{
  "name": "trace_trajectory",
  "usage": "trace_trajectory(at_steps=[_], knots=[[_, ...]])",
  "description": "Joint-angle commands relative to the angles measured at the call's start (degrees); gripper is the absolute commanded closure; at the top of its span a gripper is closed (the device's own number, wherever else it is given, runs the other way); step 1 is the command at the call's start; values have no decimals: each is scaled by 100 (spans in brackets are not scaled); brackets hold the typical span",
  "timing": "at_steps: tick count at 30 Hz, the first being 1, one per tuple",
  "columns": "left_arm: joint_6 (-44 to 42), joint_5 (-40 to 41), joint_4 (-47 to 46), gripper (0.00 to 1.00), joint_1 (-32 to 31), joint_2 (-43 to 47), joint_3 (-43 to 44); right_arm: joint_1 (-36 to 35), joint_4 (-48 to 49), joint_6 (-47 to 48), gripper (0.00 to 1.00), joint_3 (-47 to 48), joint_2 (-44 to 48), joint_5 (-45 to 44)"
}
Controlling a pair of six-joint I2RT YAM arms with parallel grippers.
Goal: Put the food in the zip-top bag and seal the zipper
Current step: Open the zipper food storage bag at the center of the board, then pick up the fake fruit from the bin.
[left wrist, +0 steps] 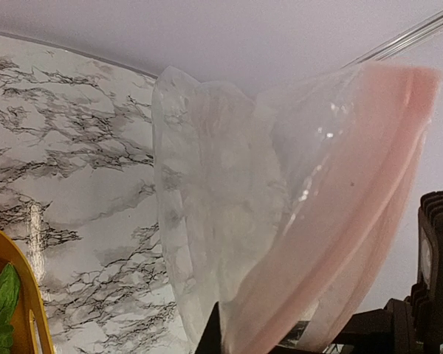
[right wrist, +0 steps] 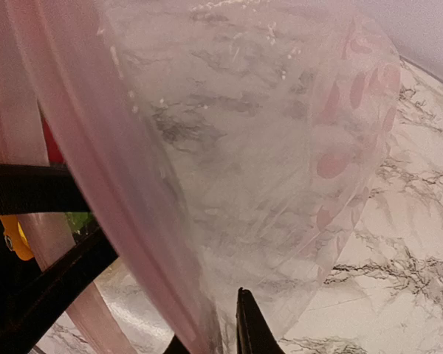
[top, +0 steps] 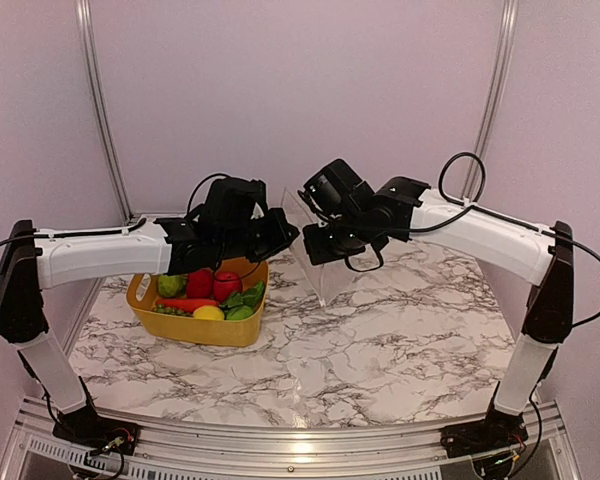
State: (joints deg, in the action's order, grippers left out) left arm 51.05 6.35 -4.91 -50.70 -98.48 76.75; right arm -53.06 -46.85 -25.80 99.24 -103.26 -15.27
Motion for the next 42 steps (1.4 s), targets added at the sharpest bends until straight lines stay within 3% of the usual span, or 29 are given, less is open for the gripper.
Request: trace_trajectory(at_steps=[1, 4, 7, 13, 20, 25, 28, 33, 37, 42], knots=[[136, -97, 151, 100, -24, -113, 53, 58, 44, 78, 100, 129, 408, -1092], [152, 150, 946, 99, -21, -284, 273, 172, -139, 162, 100, 174, 644, -1544], [102, 234, 1297, 83, -20, -393, 419, 334, -259, 231, 100, 102, 789, -1615], [-750, -181, 811, 50, -36, -373, 741, 475, -262, 345, 100, -14, 759, -1203], [-1602, -599, 115, 26, -82, 392, 204, 551, -219, 470, 100, -107, 746, -1076], [-1669, -940, 21, 22, -80, 1228, -664, 712, -185, 580, 100, -348, 810, -1021], [-1763, -683, 343, 21, -58, 1655, -1055, 836, -189, 716, 100, -397, 863, -1046], [-1883, 611, 2165, 16, 113, 1934, -918, 1120, -546, 1077, 100, -29, 952, -1406], [-1469, 1288, 3437, 12, 439, 1968, -790, 1456, -586, 1495, 100, -2, 1090, -1564], [-1222, 1046, 4171, 12, 1000, 2014, -992, 1630, -471, 1631, 100, -197, 1061, -1442]])
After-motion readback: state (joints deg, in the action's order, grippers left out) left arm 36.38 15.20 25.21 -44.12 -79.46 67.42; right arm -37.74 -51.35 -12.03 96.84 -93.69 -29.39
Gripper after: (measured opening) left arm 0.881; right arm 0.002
